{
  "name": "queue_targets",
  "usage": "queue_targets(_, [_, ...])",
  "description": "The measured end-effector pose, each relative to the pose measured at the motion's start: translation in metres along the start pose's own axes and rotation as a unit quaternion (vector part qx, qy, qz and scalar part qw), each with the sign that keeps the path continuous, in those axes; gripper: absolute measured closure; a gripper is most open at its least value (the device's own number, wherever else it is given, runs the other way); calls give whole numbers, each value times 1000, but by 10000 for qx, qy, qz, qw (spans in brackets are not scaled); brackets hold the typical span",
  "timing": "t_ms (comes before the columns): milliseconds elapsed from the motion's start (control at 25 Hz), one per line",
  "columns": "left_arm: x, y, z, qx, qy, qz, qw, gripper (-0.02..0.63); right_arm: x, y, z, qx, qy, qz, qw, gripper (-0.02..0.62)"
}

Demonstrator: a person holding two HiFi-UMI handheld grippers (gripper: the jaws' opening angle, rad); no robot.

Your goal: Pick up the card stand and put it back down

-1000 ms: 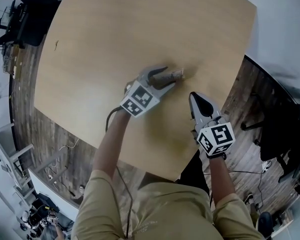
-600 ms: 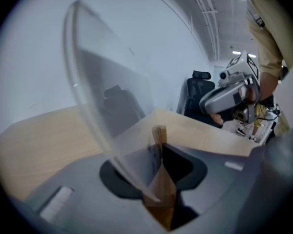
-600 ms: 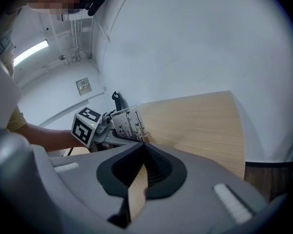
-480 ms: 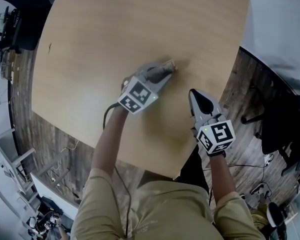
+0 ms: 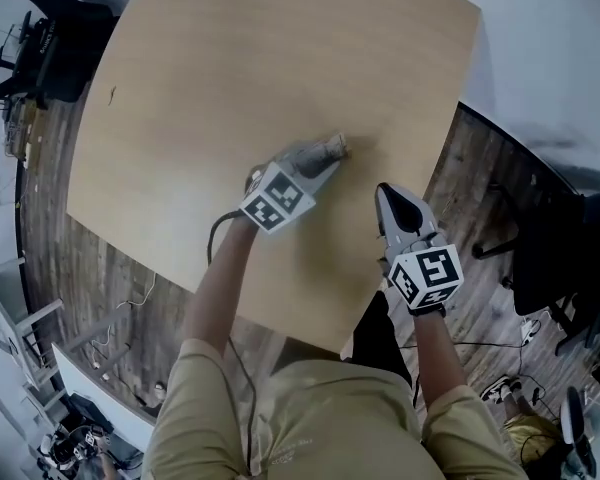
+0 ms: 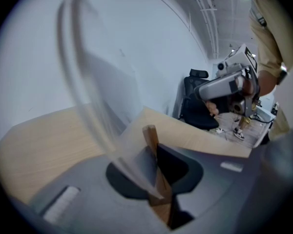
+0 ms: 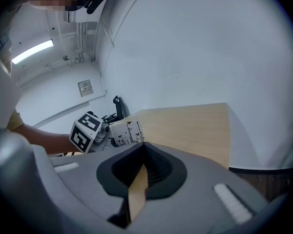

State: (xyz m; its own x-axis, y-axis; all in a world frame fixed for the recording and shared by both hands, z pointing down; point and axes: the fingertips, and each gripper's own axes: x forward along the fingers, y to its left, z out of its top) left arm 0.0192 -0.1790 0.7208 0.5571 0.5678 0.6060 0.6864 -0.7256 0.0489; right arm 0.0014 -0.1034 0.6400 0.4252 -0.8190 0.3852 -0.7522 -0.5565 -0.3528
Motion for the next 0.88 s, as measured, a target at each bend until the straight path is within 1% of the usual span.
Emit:
queue_targets(160, [-21, -19, 22, -25, -31, 144, 9999, 555, -21, 14, 19, -128, -141, 85, 9998, 591])
queue_targets(240, [-35, -28, 37, -67, -79, 280, 9996, 555, -33, 24, 30, -204, -207, 138, 9995, 591])
queue_targets(320, [-52, -36, 53, -171, -129, 508, 9985, 555, -45, 34, 41, -263, -280, 183, 9991, 591])
queue_targets(400, [-68, -44, 67, -306, -185, 827, 9959, 555, -58, 44, 52, -314, -364, 221, 9986, 591])
queue_targets(560, [-98, -70, 97, -687, -498, 1454, 9857, 557, -90, 64, 70, -429, -547, 306, 9971, 591])
queue_targets(720, [-127, -98, 119, -1126, -943, 1837, 9720, 557, -122, 86, 84, -420, -747, 367, 9956, 591])
queue_targets(880, [-156, -130, 134, -1402, -1222, 2220, 9572, 558, -150, 109, 91, -403, -928, 467, 9938, 591])
